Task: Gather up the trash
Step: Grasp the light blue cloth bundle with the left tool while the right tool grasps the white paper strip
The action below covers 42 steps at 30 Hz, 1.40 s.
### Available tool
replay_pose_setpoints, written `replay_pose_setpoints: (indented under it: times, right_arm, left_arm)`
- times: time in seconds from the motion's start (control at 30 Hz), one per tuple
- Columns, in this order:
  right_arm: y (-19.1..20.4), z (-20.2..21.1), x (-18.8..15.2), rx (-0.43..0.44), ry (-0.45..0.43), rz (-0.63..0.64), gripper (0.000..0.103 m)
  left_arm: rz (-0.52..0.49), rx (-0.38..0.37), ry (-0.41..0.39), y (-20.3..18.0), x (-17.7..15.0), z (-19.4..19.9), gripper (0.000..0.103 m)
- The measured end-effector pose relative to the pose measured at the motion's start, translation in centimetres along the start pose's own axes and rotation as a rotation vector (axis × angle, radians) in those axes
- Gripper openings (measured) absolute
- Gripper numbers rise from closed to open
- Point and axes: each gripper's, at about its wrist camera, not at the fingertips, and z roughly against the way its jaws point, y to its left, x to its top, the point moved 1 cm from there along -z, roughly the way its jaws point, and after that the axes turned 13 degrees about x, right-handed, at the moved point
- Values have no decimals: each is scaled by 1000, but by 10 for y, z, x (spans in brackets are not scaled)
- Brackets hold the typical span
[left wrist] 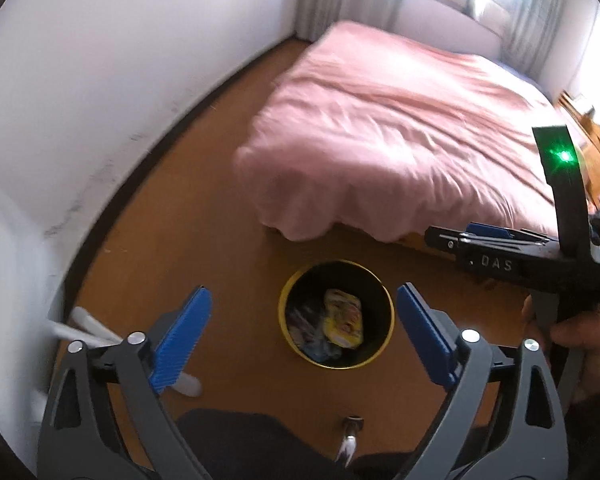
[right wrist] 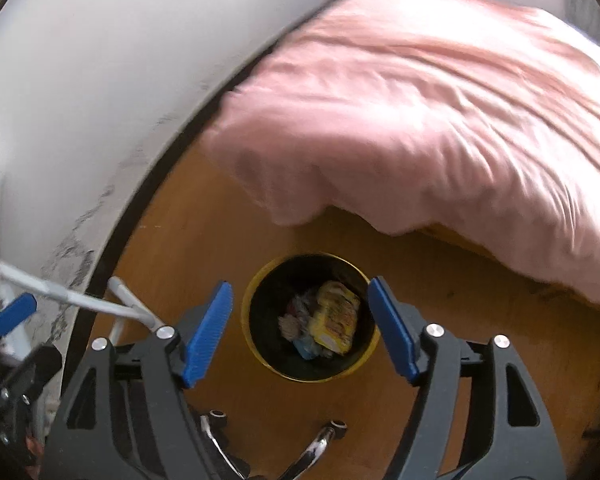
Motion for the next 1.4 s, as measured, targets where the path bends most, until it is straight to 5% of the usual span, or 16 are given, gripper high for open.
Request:
replay_pose_setpoints:
  times: [0.13, 0.3, 0.5, 0.67, 0.83, 1.03, 1.23, 1.3, 1.4]
  right_arm:
    - [89, 12, 7, 91, -12, 175, 75]
    - [220, 7, 9, 286, 13, 380, 75]
    - [383, -27, -17, 469, 119, 627, 75]
    - [509, -52, -63, 618, 237, 828, 75]
    - [597, -63, -102, 730, 299, 969, 67]
    - [667, -83, -138, 775, 317, 1118, 51]
    - [695, -106, -149, 757, 340, 1161, 38]
    - [695, -111, -151, 751, 356, 1170, 21]
    - [684, -104, -150, 755, 341, 1185, 21]
  left_arm:
    - [74, 77, -57, 64, -9, 58, 93]
    - [222, 273, -87, 179, -47, 122, 94]
    - [509, 573, -47, 350, -134, 194, 94]
    - [687, 730, -22, 441, -195, 244, 94]
    - [785, 771, -8, 495, -231, 270, 94]
    - [756, 783, 11, 520, -241, 269, 94]
    - [680, 761, 7, 531, -232, 249, 94]
    - [652, 752, 1, 533, -224, 242, 94]
    - [617, 741, -8, 540, -211, 228, 94]
